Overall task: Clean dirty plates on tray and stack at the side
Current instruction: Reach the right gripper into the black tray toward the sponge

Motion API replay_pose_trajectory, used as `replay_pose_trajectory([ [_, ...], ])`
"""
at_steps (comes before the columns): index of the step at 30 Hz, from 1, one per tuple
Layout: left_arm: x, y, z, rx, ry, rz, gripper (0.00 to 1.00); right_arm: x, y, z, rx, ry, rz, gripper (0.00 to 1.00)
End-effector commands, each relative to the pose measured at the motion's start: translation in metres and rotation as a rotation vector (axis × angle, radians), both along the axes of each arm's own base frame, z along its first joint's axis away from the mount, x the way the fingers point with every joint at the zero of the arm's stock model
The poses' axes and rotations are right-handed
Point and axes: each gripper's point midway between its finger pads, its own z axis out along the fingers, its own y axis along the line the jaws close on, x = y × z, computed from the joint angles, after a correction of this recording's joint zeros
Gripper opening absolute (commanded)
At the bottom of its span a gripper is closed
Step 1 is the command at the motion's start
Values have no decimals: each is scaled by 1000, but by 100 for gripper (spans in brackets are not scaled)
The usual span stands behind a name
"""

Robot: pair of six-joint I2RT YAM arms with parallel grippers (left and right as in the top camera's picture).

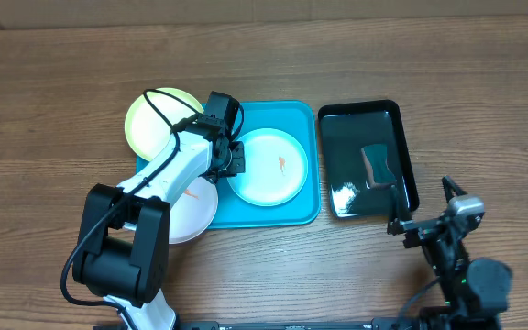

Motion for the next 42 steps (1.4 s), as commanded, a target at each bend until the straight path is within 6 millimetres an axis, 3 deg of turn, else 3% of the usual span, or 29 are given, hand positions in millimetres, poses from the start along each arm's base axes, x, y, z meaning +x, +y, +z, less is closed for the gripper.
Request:
replay_pose_trajectory([
  [1,5,-6,0,-26,-2,27,17,0,3,67,32,7,17,100],
  [6,5,-6,0,-31,1,49,20,23,4,92,22,296,13,100],
  [10,3,-6,-1,-28,7,49,20,39,12,99,26,516,48,100],
  [13,2,-5,-2,-27,11,49,20,46,22,93,44,661,101,100],
  [15,1,-5,-3,-27,13,53,19,53,25,81,52,730,116,99],
  [17,0,-5,-4,-29,17,68,18,60,25,64,53,798,112,84],
  [18,0,-5,-4,-29,16,68,17,62,25,53,54,841,110,83],
  [21,0,-5,-5,-30,17,72,17,70,26,19,55,975,107,83],
  [26,-3,-3,-8,-22,21,76,18,81,32,-19,20,1097,103,84],
  [32,-4,-3,-9,-26,27,75,18,89,18,-74,-106,1251,-39,82],
  [36,-4,-3,-9,-26,26,75,20,97,8,-95,-147,1291,-103,74],
  [42,-4,-3,-9,-25,26,75,20,106,6,-124,-168,1328,-118,70],
])
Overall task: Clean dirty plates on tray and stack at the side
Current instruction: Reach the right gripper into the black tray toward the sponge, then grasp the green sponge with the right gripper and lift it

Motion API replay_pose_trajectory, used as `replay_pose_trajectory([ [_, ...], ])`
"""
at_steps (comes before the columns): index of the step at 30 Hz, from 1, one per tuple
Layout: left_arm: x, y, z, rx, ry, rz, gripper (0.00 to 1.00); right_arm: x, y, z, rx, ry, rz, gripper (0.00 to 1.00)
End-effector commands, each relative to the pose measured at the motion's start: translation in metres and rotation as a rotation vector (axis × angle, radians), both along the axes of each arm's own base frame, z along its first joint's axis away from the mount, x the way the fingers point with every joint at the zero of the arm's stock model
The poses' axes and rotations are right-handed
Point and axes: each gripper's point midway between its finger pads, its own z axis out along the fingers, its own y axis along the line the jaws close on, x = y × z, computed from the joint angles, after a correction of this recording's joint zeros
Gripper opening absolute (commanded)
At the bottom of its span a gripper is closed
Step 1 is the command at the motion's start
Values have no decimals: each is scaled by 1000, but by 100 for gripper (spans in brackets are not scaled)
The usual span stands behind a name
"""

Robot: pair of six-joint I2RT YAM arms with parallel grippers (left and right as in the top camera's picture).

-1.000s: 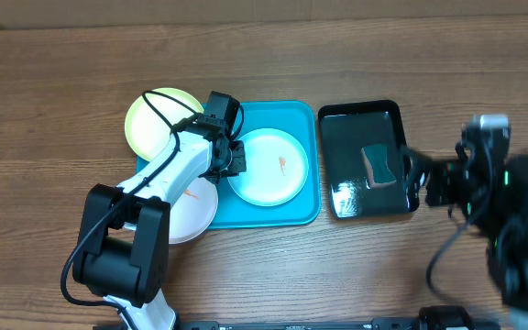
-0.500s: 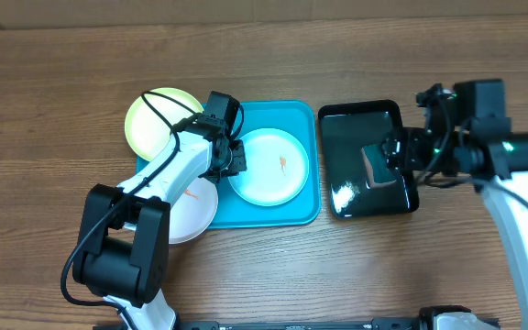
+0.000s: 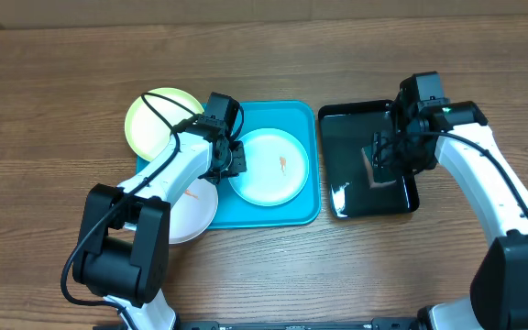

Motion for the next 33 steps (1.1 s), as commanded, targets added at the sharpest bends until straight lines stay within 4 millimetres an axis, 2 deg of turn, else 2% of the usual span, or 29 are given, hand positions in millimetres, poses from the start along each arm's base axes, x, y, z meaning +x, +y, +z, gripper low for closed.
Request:
replay_pose_trajectory([
  [1,-3,-1,-7,1,19,11,20,5,-5,-12,-37,16,-12,69],
  [10,-3,-1,-7,1,19,11,20,14,-9,-41,-74,50,-12,66],
  [15,-3,-1,-7,1,18,11,20,18,-8,-44,-71,36,-9,65],
  [19,-3,-1,-7,1,19,11,20,17,-9,-47,-71,38,-9,54],
  [24,-3,-1,-7,1,18,11,20,11,-1,-63,-31,37,48,54],
  [33,-3,-1,-7,3,20,7,20,10,0,-69,-30,26,71,53],
])
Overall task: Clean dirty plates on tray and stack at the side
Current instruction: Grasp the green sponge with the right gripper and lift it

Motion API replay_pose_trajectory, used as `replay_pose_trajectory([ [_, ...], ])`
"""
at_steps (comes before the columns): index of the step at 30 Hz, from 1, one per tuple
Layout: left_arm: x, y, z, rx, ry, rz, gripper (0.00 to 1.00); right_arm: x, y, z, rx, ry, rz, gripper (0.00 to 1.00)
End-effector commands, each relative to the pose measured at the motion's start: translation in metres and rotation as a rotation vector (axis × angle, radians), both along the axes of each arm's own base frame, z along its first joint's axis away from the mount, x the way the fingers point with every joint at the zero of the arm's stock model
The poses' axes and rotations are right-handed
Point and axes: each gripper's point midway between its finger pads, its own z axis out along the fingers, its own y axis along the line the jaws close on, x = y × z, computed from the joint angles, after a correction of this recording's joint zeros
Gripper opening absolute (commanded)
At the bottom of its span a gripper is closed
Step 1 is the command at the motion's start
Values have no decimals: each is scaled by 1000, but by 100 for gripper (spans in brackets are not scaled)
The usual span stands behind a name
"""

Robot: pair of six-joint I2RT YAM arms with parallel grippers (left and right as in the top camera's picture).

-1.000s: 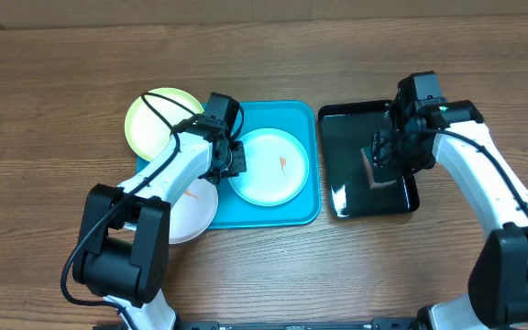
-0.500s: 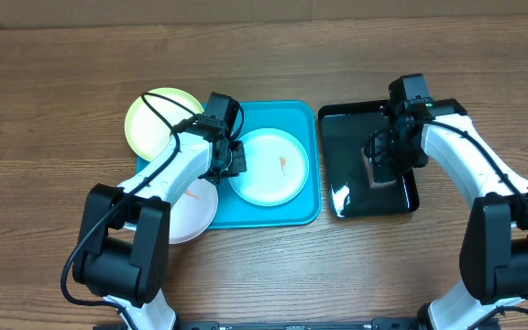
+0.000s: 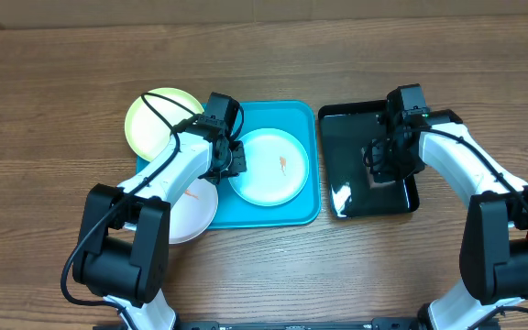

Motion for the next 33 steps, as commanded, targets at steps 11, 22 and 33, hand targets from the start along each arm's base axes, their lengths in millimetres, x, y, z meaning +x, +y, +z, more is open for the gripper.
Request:
replay_pose_trajectory([
  [11,-3,-1,-7,4,17,5,21,-10,7,-16,40,7,36,39],
  [22,0,11,-7,70,0,5,22,0,14,8,71,10,41,39],
  [33,-1,11,-7,71,3,5,22,-9,13,-4,68,29,40,51],
])
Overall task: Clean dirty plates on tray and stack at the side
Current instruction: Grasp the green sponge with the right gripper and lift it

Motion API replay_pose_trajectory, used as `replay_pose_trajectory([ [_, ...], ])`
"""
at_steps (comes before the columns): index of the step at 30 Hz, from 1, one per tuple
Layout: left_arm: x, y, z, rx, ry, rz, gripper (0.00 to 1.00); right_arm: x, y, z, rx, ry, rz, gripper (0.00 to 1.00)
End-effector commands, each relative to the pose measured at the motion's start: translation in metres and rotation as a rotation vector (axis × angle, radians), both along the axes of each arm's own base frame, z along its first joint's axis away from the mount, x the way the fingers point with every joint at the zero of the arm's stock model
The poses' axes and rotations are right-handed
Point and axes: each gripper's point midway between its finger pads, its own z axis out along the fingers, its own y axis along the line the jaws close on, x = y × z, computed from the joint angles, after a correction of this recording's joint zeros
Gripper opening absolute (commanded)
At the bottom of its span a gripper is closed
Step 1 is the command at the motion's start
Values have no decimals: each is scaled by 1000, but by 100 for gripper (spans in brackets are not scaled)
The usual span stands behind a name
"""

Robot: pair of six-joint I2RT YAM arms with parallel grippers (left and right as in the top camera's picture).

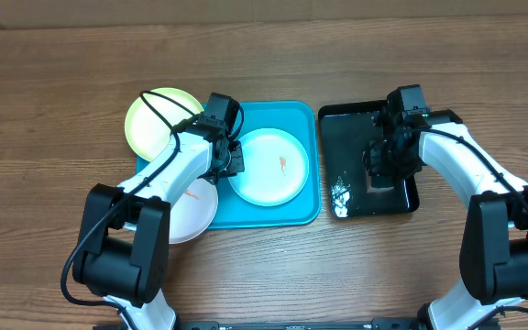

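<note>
On the blue tray [301, 117] lies a pale plate [273, 170] with an orange smear near its middle. My left gripper [236, 159] sits at the plate's left rim and looks shut on it. My right gripper [380, 171] is down in the black tray [346, 133], over the spot where the sponge lies. The sponge is mostly hidden under the gripper, and its fingers do not show. A white plate with an orange smear [191, 206] and a yellow-green plate [154, 124] lie left of the blue tray, partly under my left arm.
The black tray holds shiny liquid, with bright ripples at its front left corner [340, 192]. Bare wooden table [53, 110] surrounds both trays.
My right gripper has sunk slightly onto the sponge's place, and the liquid at the black tray's front left corner now shows ripples. The left arm and the plates have not moved.
At first my right arm was folded at the table's front edge and the sponge lay uncovered in the black tray. Then the right gripper was over the sponge, and it has stayed there, now lower. My left gripper has stayed at the pale plate's rim throughout.
</note>
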Motion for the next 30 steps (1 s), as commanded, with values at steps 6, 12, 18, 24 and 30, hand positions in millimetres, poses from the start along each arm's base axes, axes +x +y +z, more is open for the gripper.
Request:
replay_pose_trajectory([
  [6,-3,2,-7,20,15,-5,22,-9,0,-13,3,12,3,47],
  [12,-3,2,-7,20,16,-5,22,-8,-1,-16,-5,2,1,39],
  [18,-3,2,-7,20,15,-5,22,-7,-1,-15,-4,0,1,30],
  [24,-3,2,-7,21,18,-5,14,-4,5,-8,27,-3,1,4],
  [30,-4,2,-7,22,19,-5,13,5,8,12,38,-9,0,4],
])
